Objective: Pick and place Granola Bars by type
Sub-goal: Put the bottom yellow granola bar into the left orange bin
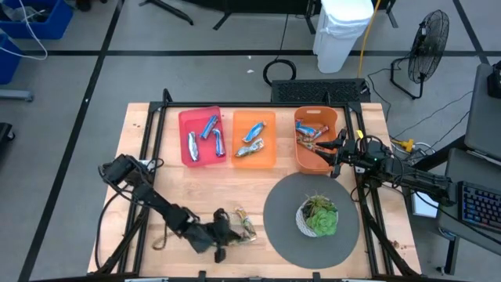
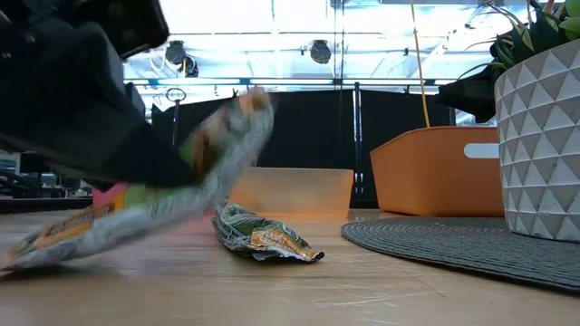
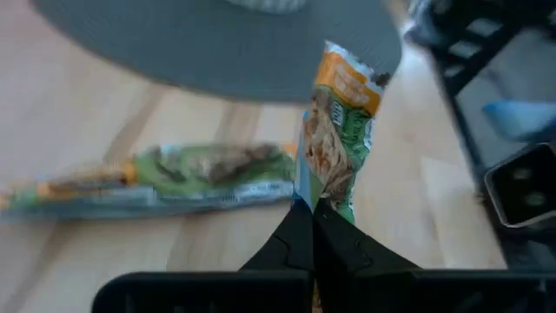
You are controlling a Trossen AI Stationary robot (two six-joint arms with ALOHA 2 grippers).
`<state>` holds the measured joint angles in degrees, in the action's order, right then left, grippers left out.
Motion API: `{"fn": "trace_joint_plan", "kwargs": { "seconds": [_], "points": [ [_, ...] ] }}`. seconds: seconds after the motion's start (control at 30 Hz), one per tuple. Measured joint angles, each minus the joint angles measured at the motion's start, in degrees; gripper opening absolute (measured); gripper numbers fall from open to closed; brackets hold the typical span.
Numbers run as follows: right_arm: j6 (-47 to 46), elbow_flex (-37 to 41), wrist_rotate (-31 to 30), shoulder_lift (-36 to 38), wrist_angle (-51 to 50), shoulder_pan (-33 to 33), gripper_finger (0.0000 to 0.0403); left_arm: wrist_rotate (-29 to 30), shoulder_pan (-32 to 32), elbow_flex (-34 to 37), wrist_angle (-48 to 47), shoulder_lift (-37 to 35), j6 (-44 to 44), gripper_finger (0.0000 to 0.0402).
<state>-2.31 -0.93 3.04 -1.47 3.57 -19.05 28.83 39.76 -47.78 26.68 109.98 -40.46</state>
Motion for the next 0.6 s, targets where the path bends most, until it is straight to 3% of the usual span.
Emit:
{"fn": "trace_joint_plan", "kwargs": {
  "seconds": [0.13, 0.3, 0.43, 0.6],
  "points": [
    [0.00, -0.02, -0.01, -0.01, 0.00, 0.00, 0.0128, 2.74, -0.28, 11.60, 17.28, -1.95, 5.07, 0.0001],
    [0.00, -0.02, -0.01, 0.01, 0.02, 0.02, 0.0128, 7.45, -0.28, 25.10, 35.34, -2.80, 3.02, 0.0001],
    [-0.02, 0.00, -0.01, 0.01, 0.03, 0.01, 0.0128, 10.21, -0.28, 30.61, 45.55, -2.80, 7.20, 0.0001],
    [0.00, -0.02, 0.01, 0.01, -0.02, 0.02, 0.0128, 9.65, -2.69, 35.48, 55.29, -2.83, 13.82, 0.0000]
  ]
}}
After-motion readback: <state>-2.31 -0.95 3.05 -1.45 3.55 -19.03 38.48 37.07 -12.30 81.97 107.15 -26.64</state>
